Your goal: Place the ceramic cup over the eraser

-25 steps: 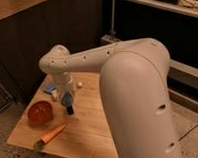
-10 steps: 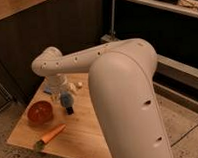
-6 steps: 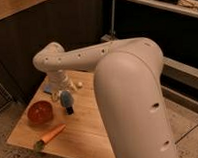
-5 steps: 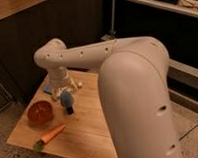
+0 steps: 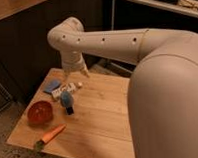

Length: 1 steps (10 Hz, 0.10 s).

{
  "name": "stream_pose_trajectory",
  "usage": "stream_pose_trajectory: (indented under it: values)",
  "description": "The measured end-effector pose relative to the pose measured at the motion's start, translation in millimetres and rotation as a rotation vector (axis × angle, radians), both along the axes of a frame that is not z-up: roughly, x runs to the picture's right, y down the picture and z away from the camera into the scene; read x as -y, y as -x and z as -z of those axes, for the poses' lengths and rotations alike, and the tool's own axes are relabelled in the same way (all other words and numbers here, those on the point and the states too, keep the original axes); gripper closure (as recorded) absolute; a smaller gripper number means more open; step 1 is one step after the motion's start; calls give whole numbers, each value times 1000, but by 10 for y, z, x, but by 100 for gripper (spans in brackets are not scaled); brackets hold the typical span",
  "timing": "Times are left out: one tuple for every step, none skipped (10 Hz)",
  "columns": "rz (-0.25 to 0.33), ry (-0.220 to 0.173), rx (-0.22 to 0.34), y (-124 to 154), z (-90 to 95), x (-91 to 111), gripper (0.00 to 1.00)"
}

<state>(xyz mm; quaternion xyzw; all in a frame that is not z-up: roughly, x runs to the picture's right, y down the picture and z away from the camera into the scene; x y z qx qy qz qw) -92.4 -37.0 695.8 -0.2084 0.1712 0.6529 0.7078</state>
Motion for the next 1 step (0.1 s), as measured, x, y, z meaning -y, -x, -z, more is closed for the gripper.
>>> stream_pose_trajectory:
  values:
    - [-11,11,-22,-83,-16,-40,27]
